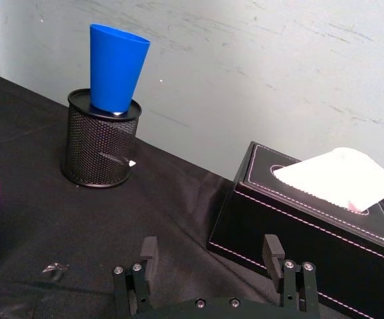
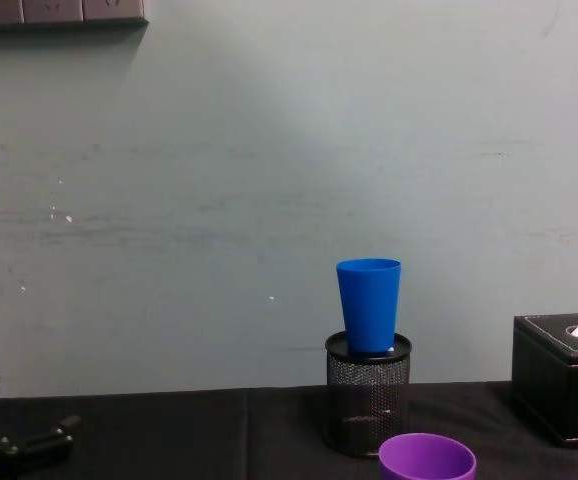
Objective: Pick up one cup with a gripper and tap it against the other cup.
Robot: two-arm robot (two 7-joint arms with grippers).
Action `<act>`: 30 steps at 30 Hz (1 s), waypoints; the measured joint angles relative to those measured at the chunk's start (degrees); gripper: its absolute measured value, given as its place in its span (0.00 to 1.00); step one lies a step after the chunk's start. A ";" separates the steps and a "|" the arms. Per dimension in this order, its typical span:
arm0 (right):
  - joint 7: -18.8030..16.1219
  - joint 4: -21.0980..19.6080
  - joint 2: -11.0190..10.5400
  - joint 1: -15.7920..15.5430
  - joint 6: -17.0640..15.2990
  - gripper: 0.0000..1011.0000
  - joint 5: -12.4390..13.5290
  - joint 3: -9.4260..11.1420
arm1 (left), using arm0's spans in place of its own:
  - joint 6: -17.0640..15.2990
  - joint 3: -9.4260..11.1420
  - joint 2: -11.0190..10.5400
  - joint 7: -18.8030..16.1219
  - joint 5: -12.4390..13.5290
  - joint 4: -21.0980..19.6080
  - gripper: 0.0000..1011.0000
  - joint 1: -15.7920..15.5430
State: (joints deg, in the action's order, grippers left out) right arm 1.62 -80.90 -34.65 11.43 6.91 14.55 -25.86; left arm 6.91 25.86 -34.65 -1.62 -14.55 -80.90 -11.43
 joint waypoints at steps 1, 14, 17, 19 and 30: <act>0.00 0.00 0.00 0.00 0.00 0.99 0.00 0.00 | 0.00 0.00 0.00 0.00 0.00 0.00 0.99 0.00; 0.00 0.00 0.00 0.00 0.00 0.99 0.00 0.00 | 0.00 0.00 0.00 0.00 0.00 0.00 0.99 0.00; 0.00 0.00 0.00 0.00 0.00 0.99 0.00 0.00 | 0.00 0.00 0.00 0.00 0.00 0.00 0.99 0.00; 0.00 0.00 0.00 0.00 0.00 0.99 0.00 0.00 | 0.00 0.00 0.00 0.00 0.00 0.00 0.99 0.00; 0.00 0.00 0.00 0.00 0.00 0.99 0.00 0.00 | 0.00 0.00 0.00 0.00 0.00 0.00 0.99 0.00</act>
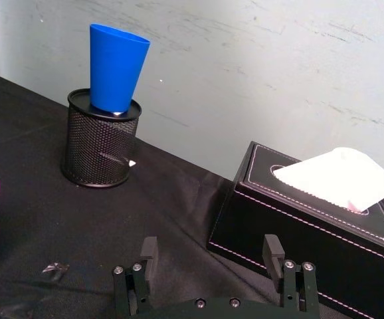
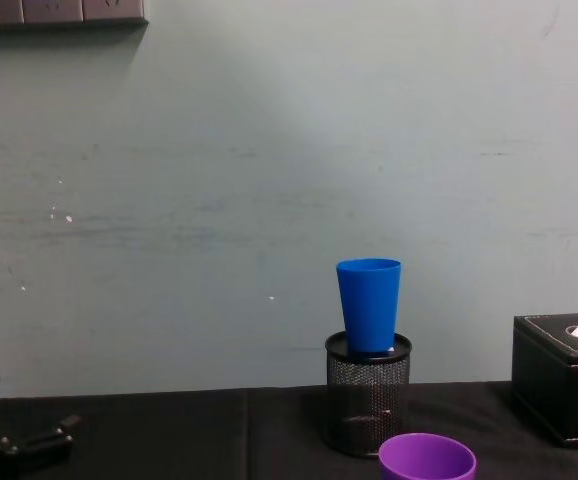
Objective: Pick up one cup with a gripper and tap it against the other cup.
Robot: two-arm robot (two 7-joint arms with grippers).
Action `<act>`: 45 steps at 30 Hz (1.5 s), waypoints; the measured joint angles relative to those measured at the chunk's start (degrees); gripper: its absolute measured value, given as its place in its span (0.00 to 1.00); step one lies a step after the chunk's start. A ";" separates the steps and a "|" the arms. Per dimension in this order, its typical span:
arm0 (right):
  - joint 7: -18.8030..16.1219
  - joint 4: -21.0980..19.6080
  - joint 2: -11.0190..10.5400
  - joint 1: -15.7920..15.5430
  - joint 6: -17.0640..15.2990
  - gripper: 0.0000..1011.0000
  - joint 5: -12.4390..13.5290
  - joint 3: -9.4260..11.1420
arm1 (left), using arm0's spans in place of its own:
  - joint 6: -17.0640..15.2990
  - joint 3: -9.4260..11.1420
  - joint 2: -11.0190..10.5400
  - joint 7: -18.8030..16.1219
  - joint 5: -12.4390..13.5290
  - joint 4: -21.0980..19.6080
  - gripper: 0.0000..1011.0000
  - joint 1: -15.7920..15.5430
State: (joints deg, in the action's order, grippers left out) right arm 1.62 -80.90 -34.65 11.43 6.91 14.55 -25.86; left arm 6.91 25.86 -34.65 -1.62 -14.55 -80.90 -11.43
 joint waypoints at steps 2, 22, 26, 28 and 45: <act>0.00 0.00 0.00 0.00 0.00 0.99 0.00 0.00 | 0.00 0.00 0.00 0.00 0.00 0.00 0.99 0.00; -1.14 -0.10 0.63 -0.32 1.79 0.99 0.65 1.26 | 0.00 0.00 0.00 0.00 0.00 0.00 0.99 0.00; -1.67 -1.44 0.96 -0.76 2.41 0.99 0.74 2.34 | 0.00 0.00 0.00 0.00 0.00 0.00 0.99 0.00; -1.73 -1.91 1.04 -0.88 2.41 0.99 0.73 2.65 | 0.00 0.00 0.00 0.00 0.00 0.00 0.99 0.00; -7.95 -9.87 -0.20 -5.31 -0.58 0.99 5.82 6.84 | 0.00 0.00 0.00 0.00 0.00 0.00 0.99 0.00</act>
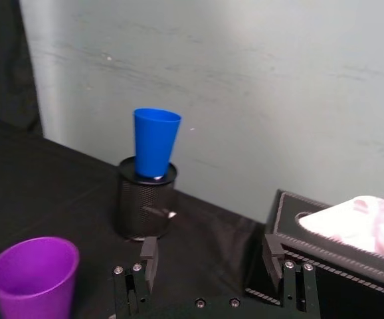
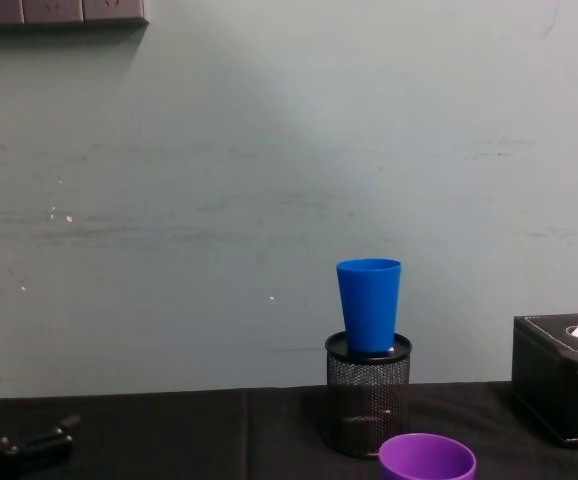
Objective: Pick up one cup with a gripper and tap it against the other cup.
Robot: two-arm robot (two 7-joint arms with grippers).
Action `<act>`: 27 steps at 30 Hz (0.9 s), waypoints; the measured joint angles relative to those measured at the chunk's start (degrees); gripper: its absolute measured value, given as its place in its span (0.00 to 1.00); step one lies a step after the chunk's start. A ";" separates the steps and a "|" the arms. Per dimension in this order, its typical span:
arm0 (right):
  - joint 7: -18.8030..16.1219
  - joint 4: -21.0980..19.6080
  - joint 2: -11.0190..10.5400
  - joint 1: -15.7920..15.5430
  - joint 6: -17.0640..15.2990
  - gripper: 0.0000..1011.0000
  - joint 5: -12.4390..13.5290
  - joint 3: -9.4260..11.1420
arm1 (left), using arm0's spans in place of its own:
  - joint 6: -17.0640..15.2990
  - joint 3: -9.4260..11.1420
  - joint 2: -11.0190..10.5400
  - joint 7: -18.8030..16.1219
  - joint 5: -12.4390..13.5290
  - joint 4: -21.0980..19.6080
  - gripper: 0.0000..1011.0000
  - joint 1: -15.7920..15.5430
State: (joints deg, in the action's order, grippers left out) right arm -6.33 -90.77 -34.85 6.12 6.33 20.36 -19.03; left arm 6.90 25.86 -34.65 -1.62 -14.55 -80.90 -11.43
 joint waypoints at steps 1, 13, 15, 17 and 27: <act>-0.46 -0.35 -0.17 -0.48 -0.12 0.99 0.40 0.20 | 0.00 0.00 0.00 0.00 0.00 0.00 0.99 0.00; -6.88 -3.17 -1.72 -5.58 -0.32 0.99 3.81 1.58 | 0.00 0.00 0.00 0.00 0.00 0.00 0.99 0.00; -8.19 -3.19 -1.75 -6.05 -0.25 0.99 4.06 1.44 | 0.00 0.00 0.00 0.00 0.00 0.00 0.99 0.00; -9.51 -3.00 -1.68 -6.36 -0.24 0.99 4.17 1.11 | 0.00 0.00 0.00 0.00 0.00 0.00 0.99 0.00; -14.74 0.79 0.39 -5.46 0.41 0.99 3.06 -1.51 | 0.00 0.00 0.00 0.00 0.00 0.00 0.99 0.00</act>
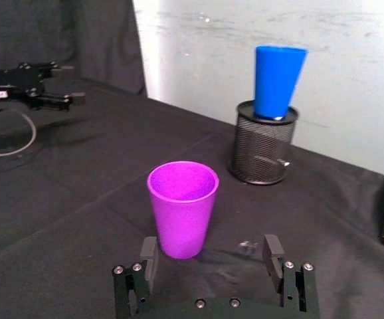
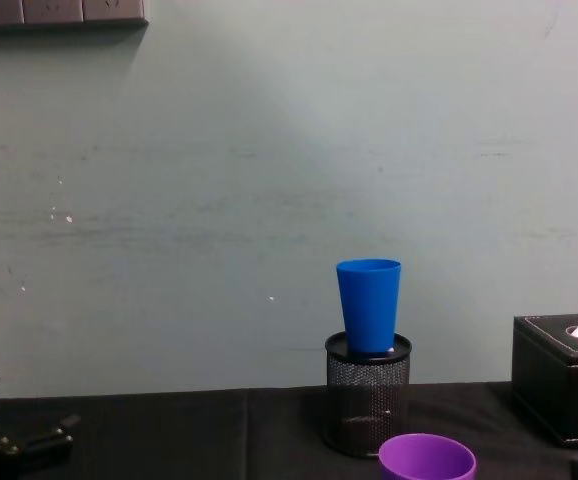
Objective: Pick up one cup with a gripper and tap it against the other cup.
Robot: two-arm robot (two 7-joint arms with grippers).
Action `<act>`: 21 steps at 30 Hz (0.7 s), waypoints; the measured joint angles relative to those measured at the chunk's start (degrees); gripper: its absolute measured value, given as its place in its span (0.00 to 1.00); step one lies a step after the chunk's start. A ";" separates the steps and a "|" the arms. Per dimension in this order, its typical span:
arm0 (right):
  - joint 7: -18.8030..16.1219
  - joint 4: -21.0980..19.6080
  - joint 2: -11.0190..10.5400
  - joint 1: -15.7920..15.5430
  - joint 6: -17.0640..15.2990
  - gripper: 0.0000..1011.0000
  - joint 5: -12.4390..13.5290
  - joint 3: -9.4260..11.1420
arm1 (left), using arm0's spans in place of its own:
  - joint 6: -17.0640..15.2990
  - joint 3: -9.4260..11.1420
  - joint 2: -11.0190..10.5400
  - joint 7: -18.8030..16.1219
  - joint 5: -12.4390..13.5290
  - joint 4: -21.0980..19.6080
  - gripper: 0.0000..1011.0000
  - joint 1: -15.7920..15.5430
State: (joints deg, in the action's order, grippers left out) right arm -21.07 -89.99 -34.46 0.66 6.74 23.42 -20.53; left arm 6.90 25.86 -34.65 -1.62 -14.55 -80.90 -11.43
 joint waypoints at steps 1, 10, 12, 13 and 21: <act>-0.55 0.59 0.45 0.35 0.11 0.99 -0.28 -0.29 | 0.00 0.00 0.00 0.00 0.00 0.00 0.99 0.00; -2.61 4.25 3.42 2.98 0.61 0.99 -1.99 -1.55 | 0.00 0.00 0.00 0.00 0.00 0.00 0.99 0.00; -3.07 5.37 4.33 3.89 0.70 0.99 -2.46 -1.81 | 0.00 0.00 0.00 0.00 0.00 0.00 0.99 0.00; -3.25 5.74 4.63 4.20 0.73 0.99 -2.61 -1.87 | 0.00 0.00 0.00 0.00 0.00 0.00 0.99 0.00; -4.80 9.71 7.81 7.42 1.17 0.99 -3.86 -2.30 | 0.00 0.00 0.00 0.00 0.00 0.00 0.99 0.00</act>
State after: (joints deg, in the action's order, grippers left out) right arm -25.88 -80.27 -26.65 8.08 7.91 19.56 -22.83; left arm 6.91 25.86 -34.65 -1.62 -14.55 -80.90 -11.43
